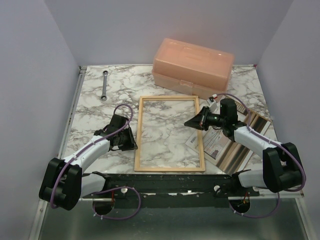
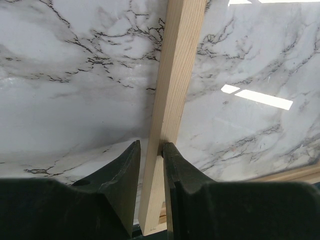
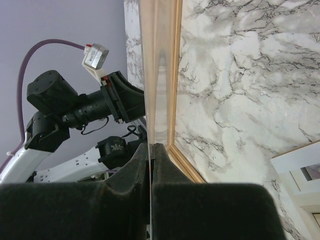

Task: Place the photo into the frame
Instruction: Place the photo frame item in the photo frame.

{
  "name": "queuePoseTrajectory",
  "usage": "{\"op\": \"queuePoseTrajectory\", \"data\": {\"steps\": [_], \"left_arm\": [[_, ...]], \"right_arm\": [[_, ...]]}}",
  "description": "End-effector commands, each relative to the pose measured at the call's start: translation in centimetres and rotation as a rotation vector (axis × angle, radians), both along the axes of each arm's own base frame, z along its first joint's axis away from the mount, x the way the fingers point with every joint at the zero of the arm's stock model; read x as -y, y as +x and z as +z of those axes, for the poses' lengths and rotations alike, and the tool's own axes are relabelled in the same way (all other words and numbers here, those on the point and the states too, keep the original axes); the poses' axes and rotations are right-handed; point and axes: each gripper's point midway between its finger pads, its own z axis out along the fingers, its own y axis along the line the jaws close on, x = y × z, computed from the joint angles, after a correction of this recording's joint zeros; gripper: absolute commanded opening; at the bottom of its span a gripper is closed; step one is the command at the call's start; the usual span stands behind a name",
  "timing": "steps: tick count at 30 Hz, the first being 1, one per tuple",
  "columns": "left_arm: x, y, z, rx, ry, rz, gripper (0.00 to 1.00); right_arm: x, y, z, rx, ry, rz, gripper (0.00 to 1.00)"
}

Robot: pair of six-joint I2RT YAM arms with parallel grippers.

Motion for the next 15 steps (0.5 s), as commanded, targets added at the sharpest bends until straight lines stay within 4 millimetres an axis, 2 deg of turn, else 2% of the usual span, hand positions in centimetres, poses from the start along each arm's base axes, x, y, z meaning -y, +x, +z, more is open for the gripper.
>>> {"op": "queuePoseTrajectory", "data": {"steps": [1, 8, 15], "left_arm": [[-1.5, -0.3, -1.2, -0.012, 0.084, 0.012, 0.26], [-1.5, -0.3, -1.2, -0.012, 0.084, 0.012, 0.25], [-1.5, -0.3, -1.3, -0.014, 0.085, 0.012, 0.25]], "right_arm": [[-0.4, 0.3, 0.2, 0.031, 0.014, 0.004, 0.01], [-0.3, 0.1, -0.6, 0.020, -0.011, 0.008, 0.00], [0.8, -0.3, -2.6, 0.009, -0.120, -0.006, 0.00]]}}
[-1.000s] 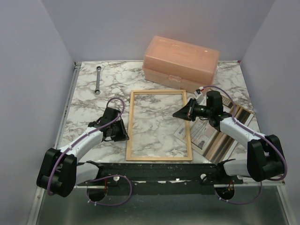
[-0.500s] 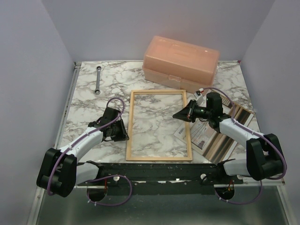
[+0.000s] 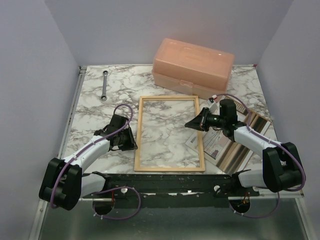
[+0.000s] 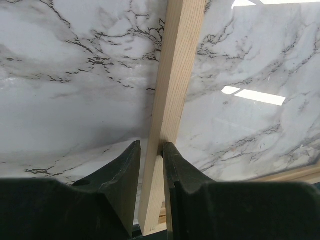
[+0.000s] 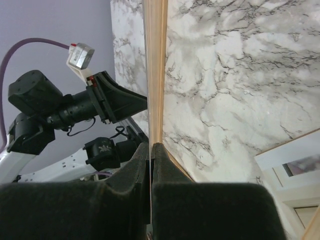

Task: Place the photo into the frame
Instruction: Place the photo frame item in the photo frame.

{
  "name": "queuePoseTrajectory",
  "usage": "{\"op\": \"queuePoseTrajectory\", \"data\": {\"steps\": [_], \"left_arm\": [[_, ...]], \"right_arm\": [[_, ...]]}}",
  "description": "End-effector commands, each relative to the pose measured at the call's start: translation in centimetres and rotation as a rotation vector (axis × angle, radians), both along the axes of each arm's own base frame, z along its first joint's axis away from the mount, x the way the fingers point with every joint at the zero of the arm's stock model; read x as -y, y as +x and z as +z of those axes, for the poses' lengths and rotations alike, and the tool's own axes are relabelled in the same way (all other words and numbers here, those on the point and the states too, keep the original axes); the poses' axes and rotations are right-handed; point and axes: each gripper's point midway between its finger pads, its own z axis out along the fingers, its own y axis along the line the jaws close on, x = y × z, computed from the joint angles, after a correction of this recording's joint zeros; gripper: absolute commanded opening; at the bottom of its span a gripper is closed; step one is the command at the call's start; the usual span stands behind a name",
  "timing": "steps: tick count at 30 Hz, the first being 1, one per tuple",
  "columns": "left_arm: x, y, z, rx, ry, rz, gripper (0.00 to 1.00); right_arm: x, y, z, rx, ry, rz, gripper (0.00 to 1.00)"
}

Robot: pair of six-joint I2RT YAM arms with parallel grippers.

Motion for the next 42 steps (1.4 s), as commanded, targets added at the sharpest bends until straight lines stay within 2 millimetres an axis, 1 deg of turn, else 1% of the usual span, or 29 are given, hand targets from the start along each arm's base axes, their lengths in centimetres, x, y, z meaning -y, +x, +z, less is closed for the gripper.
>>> {"op": "queuePoseTrajectory", "data": {"steps": [1, 8, 12, 18, 28, 32, 33, 35, 38, 40, 42], "left_arm": [[-1.5, -0.3, -1.3, -0.014, 0.085, 0.012, 0.26], [-1.5, -0.3, -1.3, -0.015, 0.086, 0.010, 0.25], [-1.5, -0.3, -1.3, -0.015, 0.087, 0.008, 0.25], [-1.5, -0.3, -1.3, -0.014, 0.087, 0.007, 0.24], [-1.5, -0.3, -1.3, -0.015, 0.088, 0.005, 0.24], [-1.5, -0.3, -1.3, -0.015, 0.089, 0.005, 0.24], [-1.5, -0.3, -1.3, -0.015, 0.089, 0.005, 0.24], [-1.5, -0.3, -1.3, -0.015, 0.089, 0.005, 0.23], [-1.5, -0.3, -1.3, -0.016, 0.089, 0.005, 0.23], [-1.5, -0.3, -1.3, -0.014, 0.090, 0.005, 0.23], [-1.5, -0.3, -1.3, -0.016, 0.091, 0.005, 0.23]], "right_arm": [[0.7, -0.4, -2.0, -0.005, -0.091, -0.010, 0.01], [1.1, -1.0, -4.2, -0.037, -0.131, 0.001, 0.01], [0.8, -1.2, -4.7, -0.048, -0.119, 0.021, 0.01], [0.1, -1.3, -3.7, -0.028, -0.064, 0.065, 0.01], [-1.3, -1.9, -0.4, 0.067, 0.070, 0.153, 0.00], [-1.5, -2.2, 0.0, 0.063, 0.131, 0.136, 0.00], [-1.6, -2.2, 0.3, 0.069, 0.152, 0.132, 0.01], [-1.6, -2.3, 0.3, 0.061, 0.168, 0.122, 0.00], [-1.5, -2.4, -0.1, 0.060, 0.160, 0.121, 0.01], [-1.3, -2.3, -1.1, 0.035, 0.119, 0.112, 0.01], [-0.8, -2.2, -2.6, 0.003, 0.052, 0.089, 0.00]]}}
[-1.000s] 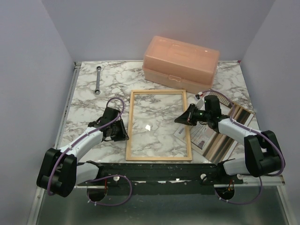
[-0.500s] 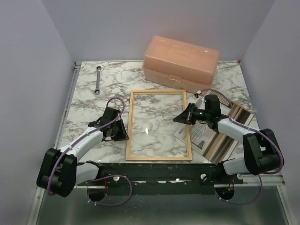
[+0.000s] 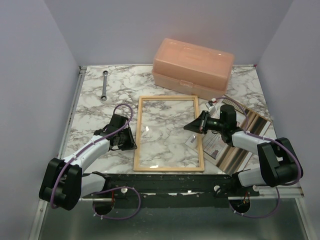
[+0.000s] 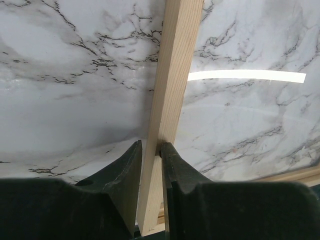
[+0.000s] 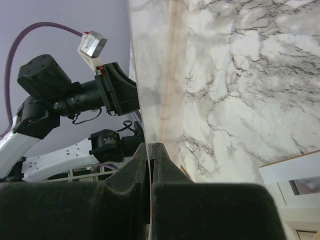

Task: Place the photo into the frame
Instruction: Place the photo frame item in the photo frame.

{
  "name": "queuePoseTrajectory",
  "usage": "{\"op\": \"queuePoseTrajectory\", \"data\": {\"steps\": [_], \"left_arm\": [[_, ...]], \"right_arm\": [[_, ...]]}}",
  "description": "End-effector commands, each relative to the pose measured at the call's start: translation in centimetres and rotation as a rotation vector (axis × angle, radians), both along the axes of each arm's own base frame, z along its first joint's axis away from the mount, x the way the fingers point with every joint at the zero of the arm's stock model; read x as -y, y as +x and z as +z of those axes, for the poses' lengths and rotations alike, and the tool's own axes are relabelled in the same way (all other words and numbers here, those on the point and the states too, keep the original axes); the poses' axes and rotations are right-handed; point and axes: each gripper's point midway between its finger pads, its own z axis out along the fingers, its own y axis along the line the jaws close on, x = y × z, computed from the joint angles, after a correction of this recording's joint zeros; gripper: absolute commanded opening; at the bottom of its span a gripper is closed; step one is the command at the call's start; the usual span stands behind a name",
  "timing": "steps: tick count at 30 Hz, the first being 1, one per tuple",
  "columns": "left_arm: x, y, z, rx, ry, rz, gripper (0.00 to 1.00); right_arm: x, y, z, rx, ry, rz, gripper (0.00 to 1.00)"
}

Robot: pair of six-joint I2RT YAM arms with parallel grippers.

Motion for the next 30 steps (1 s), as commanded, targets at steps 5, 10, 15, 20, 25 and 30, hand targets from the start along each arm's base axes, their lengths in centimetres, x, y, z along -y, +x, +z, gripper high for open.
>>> {"op": "queuePoseTrajectory", "data": {"steps": [5, 10, 15, 20, 25, 30], "left_arm": [[-1.4, -0.4, -1.4, -0.019, 0.084, 0.005, 0.23], [-1.4, -0.4, -1.4, -0.018, 0.085, 0.005, 0.23], [-1.4, -0.4, -1.4, -0.018, 0.085, 0.005, 0.23], [-1.4, -0.4, -1.4, -0.018, 0.085, 0.006, 0.23], [-1.4, -0.4, -1.4, -0.016, 0.086, 0.004, 0.21], [-1.3, -0.4, -1.3, -0.014, 0.085, 0.005, 0.20]], "right_arm": [[0.6, -1.4, -4.2, -0.104, -0.157, 0.017, 0.00], [0.8, -1.6, -5.4, -0.122, -0.189, 0.021, 0.01], [1.1, -1.5, -5.8, -0.121, -0.209, 0.008, 0.01], [1.4, -1.2, -5.6, -0.113, -0.232, -0.009, 0.00], [1.5, -1.1, -5.1, -0.101, -0.231, -0.027, 0.01], [1.5, -1.0, -4.6, -0.087, -0.230, -0.038, 0.01]]}}
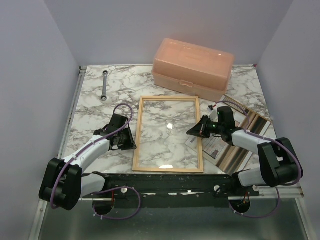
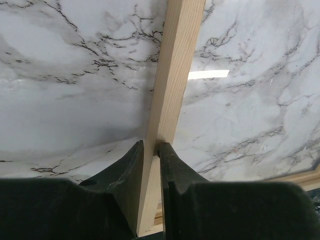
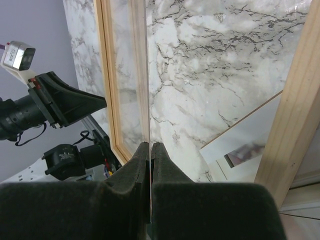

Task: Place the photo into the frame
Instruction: Place the photo frame item in the photo frame.

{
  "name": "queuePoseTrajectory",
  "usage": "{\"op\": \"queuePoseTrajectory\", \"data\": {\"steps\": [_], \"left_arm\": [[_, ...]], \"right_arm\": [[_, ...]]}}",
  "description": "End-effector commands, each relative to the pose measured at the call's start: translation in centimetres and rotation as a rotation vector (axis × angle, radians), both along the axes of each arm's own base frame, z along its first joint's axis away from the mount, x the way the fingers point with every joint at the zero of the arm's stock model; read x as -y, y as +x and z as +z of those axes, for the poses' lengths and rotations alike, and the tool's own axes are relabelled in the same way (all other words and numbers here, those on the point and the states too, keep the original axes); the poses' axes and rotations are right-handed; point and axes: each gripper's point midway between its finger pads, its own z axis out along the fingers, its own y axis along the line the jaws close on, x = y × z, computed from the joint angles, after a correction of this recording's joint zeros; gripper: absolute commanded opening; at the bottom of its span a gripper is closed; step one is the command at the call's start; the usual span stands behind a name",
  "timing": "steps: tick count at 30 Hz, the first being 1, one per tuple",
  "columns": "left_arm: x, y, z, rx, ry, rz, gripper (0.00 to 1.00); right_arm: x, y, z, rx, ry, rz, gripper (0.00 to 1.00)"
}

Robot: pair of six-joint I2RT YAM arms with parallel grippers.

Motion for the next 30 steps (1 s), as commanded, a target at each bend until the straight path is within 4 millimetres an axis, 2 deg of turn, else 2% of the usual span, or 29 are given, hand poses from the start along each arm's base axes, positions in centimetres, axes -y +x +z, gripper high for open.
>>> {"op": "queuePoseTrajectory", "data": {"steps": [1, 9, 21, 25, 30], "left_arm": [[-1.2, -0.5, -1.4, -0.016, 0.076, 0.004, 0.20], [-1.2, -0.5, -1.4, -0.016, 0.077, 0.004, 0.20], [-1.2, -0.5, -1.4, -0.015, 0.079, 0.004, 0.19], [-1.2, -0.5, -1.4, -0.016, 0.079, 0.004, 0.19], [-1.2, -0.5, -1.4, -0.016, 0.080, 0.004, 0.19]], "right_arm": [[-0.7, -0.8, 0.8, -0.003, 0.012, 0.037, 0.01], [-1.3, -1.1, -0.4, -0.031, 0.025, 0.072, 0.01], [-2.3, -1.1, -1.0, -0.031, -0.019, 0.115, 0.01], [-2.0, -1.0, -1.8, -0.040, -0.081, 0.114, 0.07], [-1.5, -0.8, -2.4, -0.051, -0.147, 0.106, 0.18]]}}
